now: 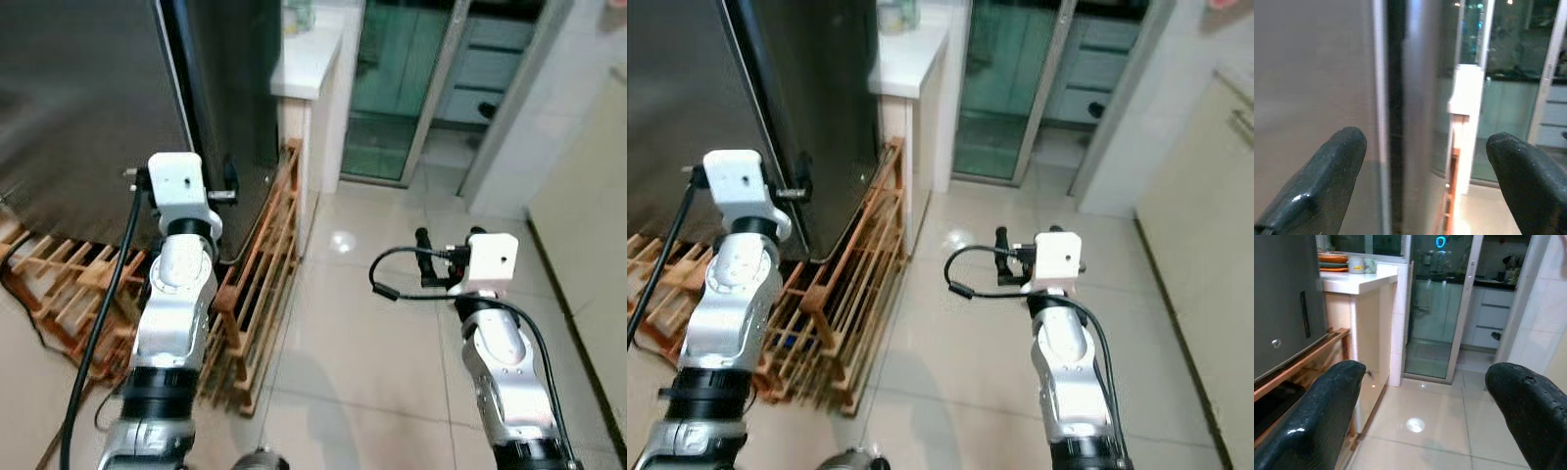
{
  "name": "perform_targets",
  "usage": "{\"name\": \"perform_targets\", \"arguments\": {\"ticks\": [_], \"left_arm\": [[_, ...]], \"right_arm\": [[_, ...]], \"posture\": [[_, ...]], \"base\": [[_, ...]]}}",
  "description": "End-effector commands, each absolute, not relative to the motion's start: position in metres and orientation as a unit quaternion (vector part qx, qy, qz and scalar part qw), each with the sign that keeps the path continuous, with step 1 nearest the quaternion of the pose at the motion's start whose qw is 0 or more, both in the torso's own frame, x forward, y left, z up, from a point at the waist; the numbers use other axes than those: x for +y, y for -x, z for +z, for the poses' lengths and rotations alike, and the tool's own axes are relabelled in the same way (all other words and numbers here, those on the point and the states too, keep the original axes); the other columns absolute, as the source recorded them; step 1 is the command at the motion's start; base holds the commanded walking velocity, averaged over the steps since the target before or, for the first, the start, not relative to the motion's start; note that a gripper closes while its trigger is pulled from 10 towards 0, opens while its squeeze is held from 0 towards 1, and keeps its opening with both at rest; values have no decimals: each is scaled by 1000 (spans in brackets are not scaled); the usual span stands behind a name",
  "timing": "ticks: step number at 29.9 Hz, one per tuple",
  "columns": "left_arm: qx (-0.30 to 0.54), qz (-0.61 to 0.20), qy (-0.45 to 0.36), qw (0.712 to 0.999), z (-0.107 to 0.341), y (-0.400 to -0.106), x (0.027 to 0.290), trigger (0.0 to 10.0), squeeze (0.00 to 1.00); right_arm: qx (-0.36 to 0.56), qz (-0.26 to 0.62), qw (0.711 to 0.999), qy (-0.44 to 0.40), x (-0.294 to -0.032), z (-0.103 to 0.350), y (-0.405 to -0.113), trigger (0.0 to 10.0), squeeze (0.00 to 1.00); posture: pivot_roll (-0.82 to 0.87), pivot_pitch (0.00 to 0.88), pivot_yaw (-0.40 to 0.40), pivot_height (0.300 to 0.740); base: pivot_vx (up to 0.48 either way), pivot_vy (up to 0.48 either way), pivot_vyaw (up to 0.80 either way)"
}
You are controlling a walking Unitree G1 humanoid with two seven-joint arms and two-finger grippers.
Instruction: Restocking fridge
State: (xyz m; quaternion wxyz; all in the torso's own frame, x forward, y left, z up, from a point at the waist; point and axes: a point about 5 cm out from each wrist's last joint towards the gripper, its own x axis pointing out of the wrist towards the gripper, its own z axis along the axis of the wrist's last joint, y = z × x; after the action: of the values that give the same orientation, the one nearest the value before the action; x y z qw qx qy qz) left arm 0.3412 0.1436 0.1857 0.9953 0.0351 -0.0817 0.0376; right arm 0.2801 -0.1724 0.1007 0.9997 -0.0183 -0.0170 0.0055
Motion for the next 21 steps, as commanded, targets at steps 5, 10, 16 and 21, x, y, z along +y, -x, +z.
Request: {"name": "perform_targets", "arguments": {"ticks": [5,10,16,21], "left_arm": [[-73,7,-38,997,188,-357,124,10000,0],[-69,37,-35,996,195,-376,126,10000,0],[-82,44,-34,995,184,-358,159,10000,0],[-51,40,-19,998,138,-287,206,10000,0]], "right_arm": [[-16,8,1000,18,-171,101,-284,10000,0],[-14,10,1000,17,-169,100,-282,10000,0],[-28,-1,999,18,-175,106,-273,10000,0],[-45,-9,999,27,-183,111,-251,10000,0]], "posture": [[-69,0,5,740],[-80,0,9,740],[-99,0,26,740],[-61,0,2,740]], "base": [[0,0,0],[0,0,0],[0,0,0],[0,0,0]]}}
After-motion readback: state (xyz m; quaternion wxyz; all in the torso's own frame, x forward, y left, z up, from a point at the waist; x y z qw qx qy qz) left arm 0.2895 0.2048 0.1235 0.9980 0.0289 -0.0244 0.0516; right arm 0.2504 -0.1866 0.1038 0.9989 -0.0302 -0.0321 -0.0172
